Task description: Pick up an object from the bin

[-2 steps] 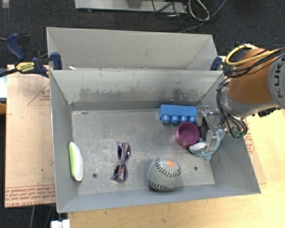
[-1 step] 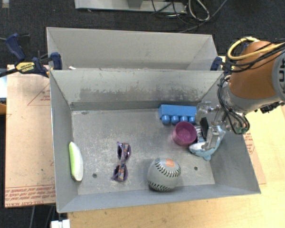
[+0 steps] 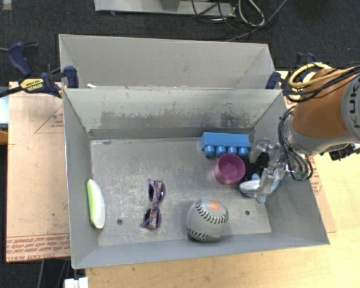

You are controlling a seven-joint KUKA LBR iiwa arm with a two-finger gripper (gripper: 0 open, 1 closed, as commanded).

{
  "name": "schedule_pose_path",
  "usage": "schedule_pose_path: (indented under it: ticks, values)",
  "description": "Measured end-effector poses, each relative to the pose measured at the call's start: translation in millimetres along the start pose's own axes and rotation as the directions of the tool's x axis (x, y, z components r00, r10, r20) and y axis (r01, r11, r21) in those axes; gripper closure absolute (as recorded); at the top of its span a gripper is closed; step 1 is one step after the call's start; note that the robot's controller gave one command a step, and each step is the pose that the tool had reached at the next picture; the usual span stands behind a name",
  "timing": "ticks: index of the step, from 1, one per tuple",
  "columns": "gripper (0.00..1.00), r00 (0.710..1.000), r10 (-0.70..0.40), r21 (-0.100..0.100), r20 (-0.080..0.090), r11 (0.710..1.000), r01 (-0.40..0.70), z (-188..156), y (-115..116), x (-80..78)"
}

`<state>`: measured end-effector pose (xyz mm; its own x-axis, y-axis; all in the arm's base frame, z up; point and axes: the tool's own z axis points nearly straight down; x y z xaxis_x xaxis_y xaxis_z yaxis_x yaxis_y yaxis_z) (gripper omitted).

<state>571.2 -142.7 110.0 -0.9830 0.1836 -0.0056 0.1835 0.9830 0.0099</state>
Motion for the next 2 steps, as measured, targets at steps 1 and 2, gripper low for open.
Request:
schedule_pose_path:
  ticks: [1,2]
  values:
    - [0.0,0.997,0.075,0.005,0.009,0.997,-0.075,38.3,-2.9,1.5]
    - [1.0,0.999,0.044,-0.005,0.005,0.999,-0.044,37.5,-8.5,1.0]
